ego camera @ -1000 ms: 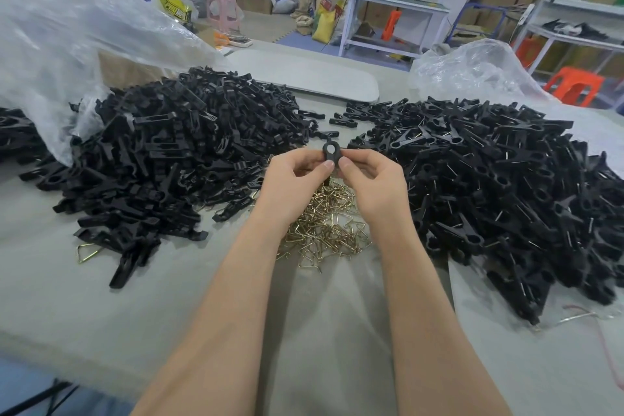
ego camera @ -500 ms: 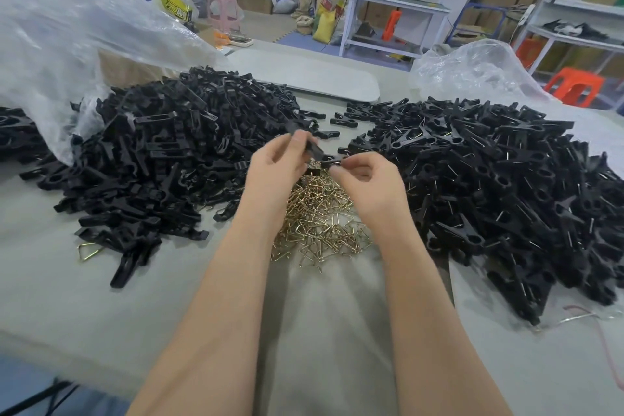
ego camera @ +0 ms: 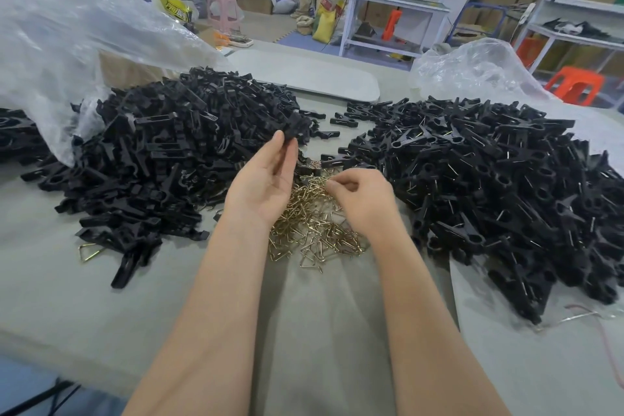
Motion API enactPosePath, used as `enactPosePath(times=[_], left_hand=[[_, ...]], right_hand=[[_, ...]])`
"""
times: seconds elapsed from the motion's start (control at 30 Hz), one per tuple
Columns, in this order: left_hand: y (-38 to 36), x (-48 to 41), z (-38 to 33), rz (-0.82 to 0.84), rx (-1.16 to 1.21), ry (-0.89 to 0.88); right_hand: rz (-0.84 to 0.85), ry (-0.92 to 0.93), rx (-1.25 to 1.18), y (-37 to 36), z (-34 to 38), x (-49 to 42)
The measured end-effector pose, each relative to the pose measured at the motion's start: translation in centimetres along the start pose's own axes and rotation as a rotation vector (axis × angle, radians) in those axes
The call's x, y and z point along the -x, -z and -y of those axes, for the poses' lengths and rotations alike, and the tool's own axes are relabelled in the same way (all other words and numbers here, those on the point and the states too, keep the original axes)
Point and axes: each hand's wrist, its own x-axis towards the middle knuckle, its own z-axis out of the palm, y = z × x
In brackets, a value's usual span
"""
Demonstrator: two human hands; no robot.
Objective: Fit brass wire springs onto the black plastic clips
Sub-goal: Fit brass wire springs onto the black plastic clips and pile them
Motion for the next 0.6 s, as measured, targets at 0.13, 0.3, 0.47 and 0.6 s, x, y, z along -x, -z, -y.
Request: enactPosePath(times=[0.13,0.3,0.47,0.6], left_hand=[[-0.09,0.13,0.16,0.003,0.019,0.048],[0.23,-0.03,0.08,-0.053,0.032,0.073],[-0.01,0.5,0.04,0.067,0.144,0.143],[0.05,0.49,0.24,0.081,0.088,0.164]], right_hand=[[-0.051,0.064,-0.015,0.5,-0.25,-0.07],[-0.141,0.117,-0.11,0.52,0.09,-0.06],[-0.117,0.03,-0.205,0.49,-0.17,-0.21],[-0.134,0.052,-0.222,0.62,-0.42,-0.4]])
